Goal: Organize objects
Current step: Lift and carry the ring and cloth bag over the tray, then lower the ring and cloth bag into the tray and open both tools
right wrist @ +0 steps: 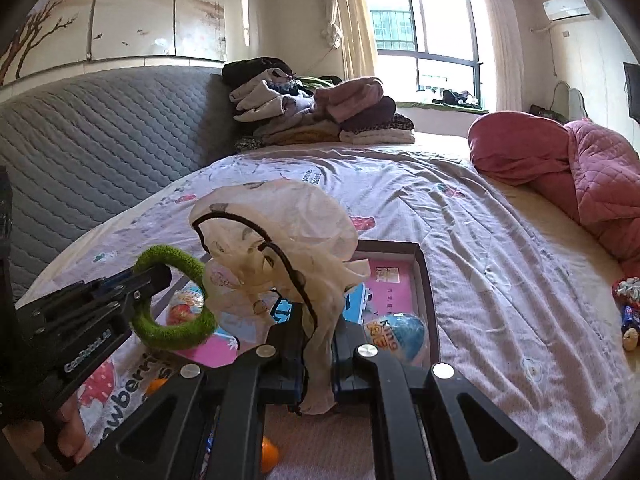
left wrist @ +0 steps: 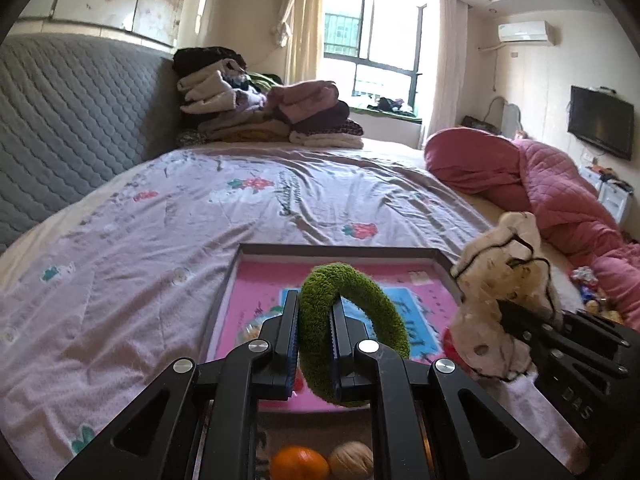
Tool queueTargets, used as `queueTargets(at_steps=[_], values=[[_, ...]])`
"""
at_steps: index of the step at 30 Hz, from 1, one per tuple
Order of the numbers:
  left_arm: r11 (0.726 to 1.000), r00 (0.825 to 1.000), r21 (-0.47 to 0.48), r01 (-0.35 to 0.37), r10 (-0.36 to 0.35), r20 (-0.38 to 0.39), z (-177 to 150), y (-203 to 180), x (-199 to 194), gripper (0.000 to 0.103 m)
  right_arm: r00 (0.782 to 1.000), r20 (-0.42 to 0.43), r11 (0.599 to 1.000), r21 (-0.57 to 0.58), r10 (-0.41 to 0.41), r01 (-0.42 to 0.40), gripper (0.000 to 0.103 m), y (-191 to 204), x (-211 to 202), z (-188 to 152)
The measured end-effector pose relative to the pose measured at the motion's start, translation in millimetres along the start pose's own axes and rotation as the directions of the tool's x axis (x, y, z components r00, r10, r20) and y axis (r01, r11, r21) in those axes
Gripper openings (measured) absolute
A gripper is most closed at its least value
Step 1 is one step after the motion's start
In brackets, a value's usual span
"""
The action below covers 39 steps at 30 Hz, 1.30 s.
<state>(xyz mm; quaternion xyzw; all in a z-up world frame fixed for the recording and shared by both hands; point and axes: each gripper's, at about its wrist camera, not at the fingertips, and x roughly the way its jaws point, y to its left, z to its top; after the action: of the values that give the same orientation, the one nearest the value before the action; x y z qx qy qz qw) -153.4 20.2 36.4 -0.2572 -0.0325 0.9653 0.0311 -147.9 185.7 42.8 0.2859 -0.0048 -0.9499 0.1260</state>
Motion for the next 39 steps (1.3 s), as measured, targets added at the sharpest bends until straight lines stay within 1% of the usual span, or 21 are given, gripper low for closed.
queueTargets(at_steps=[1, 7, 11, 16, 19, 23, 29, 33, 39], values=[[1.000, 1.000, 0.001, -0.005, 0.005, -0.004, 1, 0, 4, 0.012, 1.000, -0.006, 1.000, -0.001, -0.004, 0.004, 0.010, 0, 3, 0], [1.000, 0.998, -0.017, 0.024, -0.025, -0.062, 4, 3, 32, 0.012, 0.999, -0.051, 1.000, 0.015, -0.004, 0.005, 0.010, -7, 22, -1], [1.000, 0.996, 0.000, 0.016, -0.016, -0.088, 4, 0, 45, 0.012, 0.997, -0.081, 1.000, 0.009, -0.011, 0.011, 0.010, -8, 34, -5], [1.000, 0.993, 0.007, 0.021, -0.020, -0.119, 0, -1, 54, 0.013, 0.992, -0.126, 1.000, 0.004, -0.023, 0.023, 0.010, -10, 48, -10], [0.999, 0.989, 0.011, 0.030, -0.028, -0.143, -2, -2, 59, 0.013, 0.990, -0.137, 1.000, 0.002, -0.024, 0.025, 0.010, -9, 53, -12], [0.999, 0.986, 0.024, 0.037, -0.033, -0.163, -5, -4, 64, 0.013, 0.988, -0.148, 0.998, -0.041, -0.047, 0.041, 0.010, -3, 67, -11], [0.997, 0.977, 0.050, 0.056, -0.044, -0.210, -12, -8, 73, 0.013, 0.978, -0.201, 0.997, -0.062, -0.055, 0.043, 0.011, 4, 81, -22], [0.995, 0.969, 0.068, 0.069, -0.051, -0.243, -17, -12, 76, 0.013, 0.976, -0.208, 0.997, -0.065, -0.060, 0.048, 0.014, 4, 79, -25], [0.995, 0.957, 0.072, 0.073, -0.050, -0.286, -25, -13, 84, 0.014, 0.972, -0.223, 0.996, -0.061, -0.070, 0.058, 0.015, 1, 78, -28]])
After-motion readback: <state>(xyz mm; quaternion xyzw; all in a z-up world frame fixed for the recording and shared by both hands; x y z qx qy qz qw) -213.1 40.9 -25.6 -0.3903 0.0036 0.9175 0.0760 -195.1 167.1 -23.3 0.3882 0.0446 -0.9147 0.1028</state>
